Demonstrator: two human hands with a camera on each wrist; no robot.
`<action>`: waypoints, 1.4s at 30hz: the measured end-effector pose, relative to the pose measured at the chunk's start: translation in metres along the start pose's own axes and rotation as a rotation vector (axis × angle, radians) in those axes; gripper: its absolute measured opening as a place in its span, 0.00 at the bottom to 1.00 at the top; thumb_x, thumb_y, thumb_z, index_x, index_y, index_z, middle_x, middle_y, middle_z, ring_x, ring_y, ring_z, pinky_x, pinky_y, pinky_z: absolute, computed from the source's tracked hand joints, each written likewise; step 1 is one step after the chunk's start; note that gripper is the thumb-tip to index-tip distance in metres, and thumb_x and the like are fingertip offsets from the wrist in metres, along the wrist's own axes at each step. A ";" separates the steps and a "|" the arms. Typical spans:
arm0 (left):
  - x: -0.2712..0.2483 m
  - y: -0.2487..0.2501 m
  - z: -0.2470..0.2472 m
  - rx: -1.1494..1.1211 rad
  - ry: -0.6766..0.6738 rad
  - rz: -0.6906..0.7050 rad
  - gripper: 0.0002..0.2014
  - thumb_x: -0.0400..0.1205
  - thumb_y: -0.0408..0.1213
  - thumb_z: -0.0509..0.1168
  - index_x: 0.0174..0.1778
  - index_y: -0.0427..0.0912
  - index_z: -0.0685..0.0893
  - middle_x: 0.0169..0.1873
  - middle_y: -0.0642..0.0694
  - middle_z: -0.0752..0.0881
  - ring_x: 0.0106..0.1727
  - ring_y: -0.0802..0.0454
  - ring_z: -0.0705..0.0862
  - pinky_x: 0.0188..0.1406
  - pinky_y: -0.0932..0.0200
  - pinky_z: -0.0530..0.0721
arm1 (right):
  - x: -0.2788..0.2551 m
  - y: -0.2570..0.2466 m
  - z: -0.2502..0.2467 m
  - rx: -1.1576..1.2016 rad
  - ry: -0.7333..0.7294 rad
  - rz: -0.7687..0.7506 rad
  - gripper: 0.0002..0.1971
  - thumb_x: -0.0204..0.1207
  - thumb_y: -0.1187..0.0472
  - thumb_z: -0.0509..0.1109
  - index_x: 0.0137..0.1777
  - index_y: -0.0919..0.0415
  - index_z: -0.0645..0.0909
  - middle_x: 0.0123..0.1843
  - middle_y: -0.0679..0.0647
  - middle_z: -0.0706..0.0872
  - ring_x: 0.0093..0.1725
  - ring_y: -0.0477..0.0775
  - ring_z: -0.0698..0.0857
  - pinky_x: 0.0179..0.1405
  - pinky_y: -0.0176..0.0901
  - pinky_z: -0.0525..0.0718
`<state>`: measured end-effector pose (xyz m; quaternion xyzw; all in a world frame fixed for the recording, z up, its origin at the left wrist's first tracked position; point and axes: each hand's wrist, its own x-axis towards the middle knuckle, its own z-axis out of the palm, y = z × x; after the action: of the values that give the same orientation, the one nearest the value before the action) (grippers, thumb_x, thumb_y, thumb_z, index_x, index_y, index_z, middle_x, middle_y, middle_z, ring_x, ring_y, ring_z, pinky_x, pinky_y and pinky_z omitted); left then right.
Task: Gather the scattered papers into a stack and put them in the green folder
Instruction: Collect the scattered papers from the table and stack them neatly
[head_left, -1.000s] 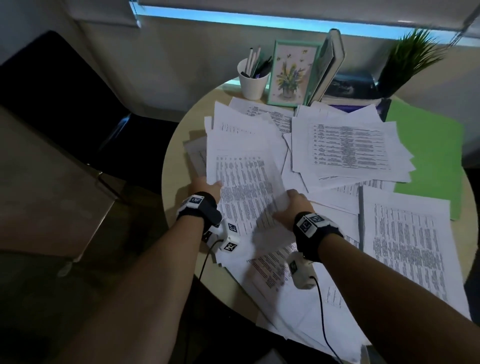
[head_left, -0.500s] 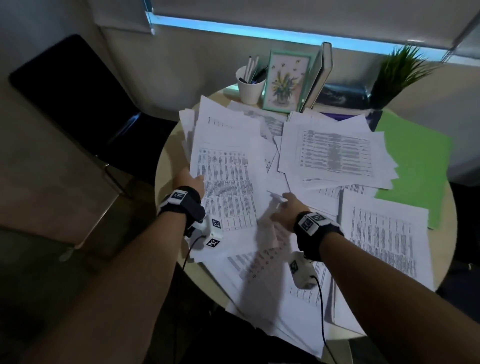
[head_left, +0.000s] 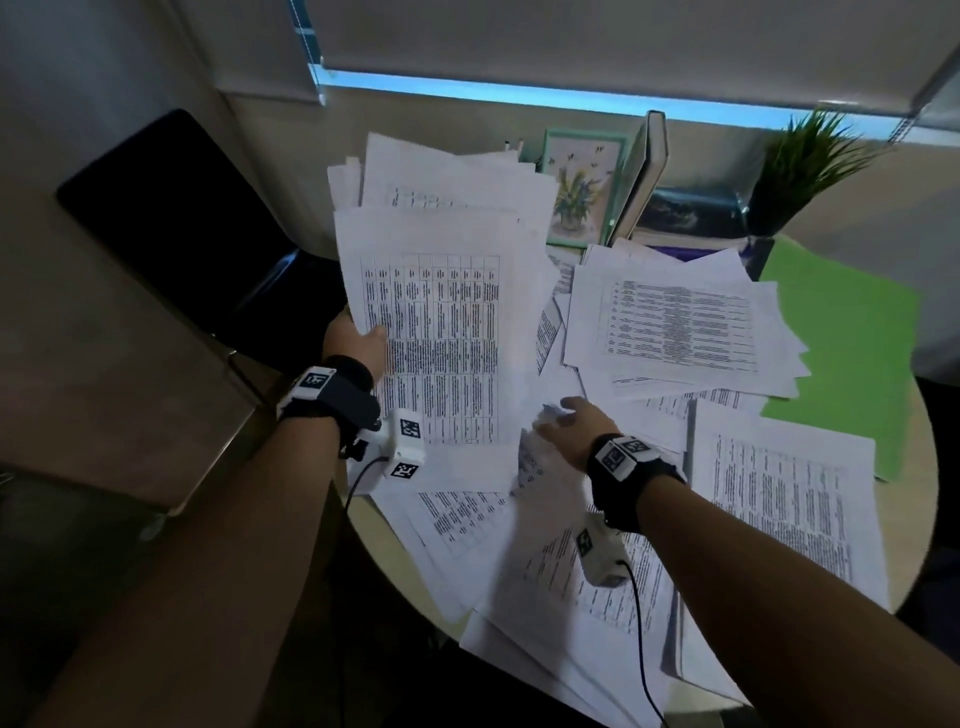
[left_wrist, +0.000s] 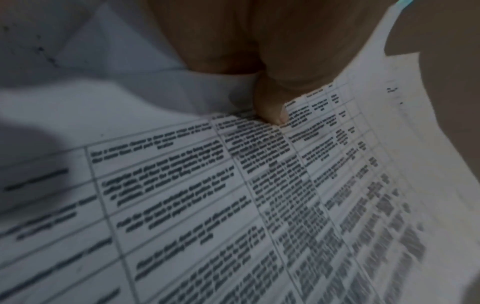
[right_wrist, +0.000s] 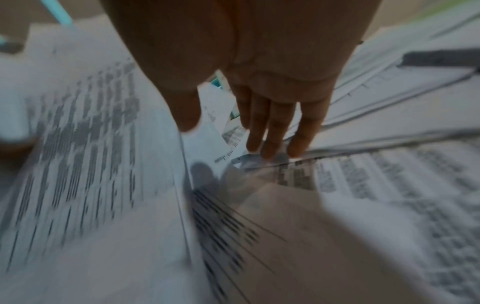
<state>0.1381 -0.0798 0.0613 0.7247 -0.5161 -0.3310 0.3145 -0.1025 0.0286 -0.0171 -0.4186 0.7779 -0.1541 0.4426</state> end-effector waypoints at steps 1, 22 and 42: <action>0.002 -0.003 0.000 0.010 -0.034 0.000 0.17 0.85 0.30 0.61 0.70 0.37 0.78 0.65 0.40 0.82 0.65 0.40 0.80 0.60 0.56 0.75 | 0.001 0.000 0.000 0.122 0.028 -0.022 0.37 0.74 0.43 0.71 0.79 0.57 0.65 0.73 0.56 0.78 0.69 0.60 0.79 0.68 0.55 0.78; 0.009 -0.088 0.047 0.287 -0.436 -0.335 0.28 0.83 0.53 0.61 0.70 0.34 0.77 0.70 0.38 0.79 0.68 0.39 0.78 0.68 0.52 0.74 | 0.007 0.020 -0.025 0.057 0.148 0.211 0.15 0.78 0.61 0.68 0.62 0.68 0.80 0.56 0.64 0.87 0.54 0.63 0.84 0.56 0.49 0.84; -0.013 -0.083 0.044 0.114 -0.481 -0.347 0.16 0.86 0.48 0.59 0.66 0.46 0.78 0.63 0.41 0.79 0.61 0.43 0.77 0.51 0.61 0.73 | 0.012 0.005 -0.011 0.171 0.261 0.380 0.16 0.80 0.58 0.64 0.57 0.71 0.83 0.51 0.67 0.87 0.47 0.65 0.85 0.45 0.49 0.83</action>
<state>0.1445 -0.0505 -0.0281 0.7195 -0.4619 -0.5124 0.0806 -0.1173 0.0204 -0.0209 -0.2023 0.8774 -0.1861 0.3933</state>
